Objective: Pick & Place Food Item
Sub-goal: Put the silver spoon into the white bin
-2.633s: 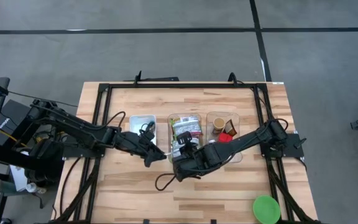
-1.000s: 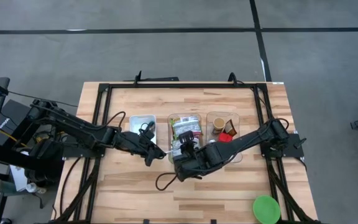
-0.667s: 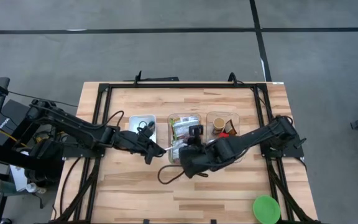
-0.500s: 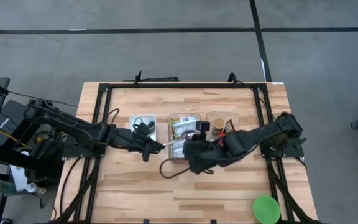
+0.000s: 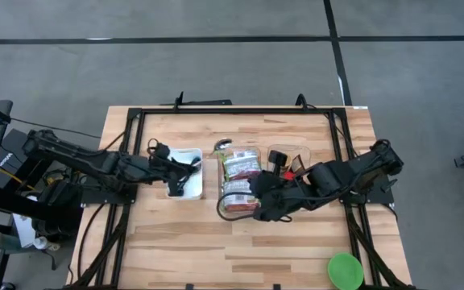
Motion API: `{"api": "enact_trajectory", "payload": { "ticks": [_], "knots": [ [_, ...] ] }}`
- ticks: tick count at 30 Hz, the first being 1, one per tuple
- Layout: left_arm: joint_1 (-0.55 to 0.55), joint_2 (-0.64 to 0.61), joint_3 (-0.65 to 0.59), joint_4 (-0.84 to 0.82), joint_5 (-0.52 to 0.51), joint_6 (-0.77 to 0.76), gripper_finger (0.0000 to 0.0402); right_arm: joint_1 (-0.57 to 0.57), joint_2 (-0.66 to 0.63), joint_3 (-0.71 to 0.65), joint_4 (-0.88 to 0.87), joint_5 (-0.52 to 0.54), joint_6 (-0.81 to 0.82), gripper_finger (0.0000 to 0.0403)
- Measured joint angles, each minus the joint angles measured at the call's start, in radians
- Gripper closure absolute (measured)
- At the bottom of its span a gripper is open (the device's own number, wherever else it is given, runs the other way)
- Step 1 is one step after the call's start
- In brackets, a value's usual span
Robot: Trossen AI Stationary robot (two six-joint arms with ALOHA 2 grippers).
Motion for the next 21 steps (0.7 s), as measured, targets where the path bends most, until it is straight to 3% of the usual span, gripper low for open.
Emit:
{"api": "enact_trajectory", "payload": {
  "ticks": [8, 21],
  "knots": [
    [-0.01, -0.056, 0.0, -0.263, -0.01, -0.106, 0.0397, 0.007, 0.001, -0.001, 0.0, -0.002, 0.028, 0.0402],
    [-0.069, -0.055, 0.0, -0.591, -0.018, -0.4, 0.0399, -0.003, 0.001, -0.001, -0.001, -0.002, 0.036, 0.0402]
  ]
}}
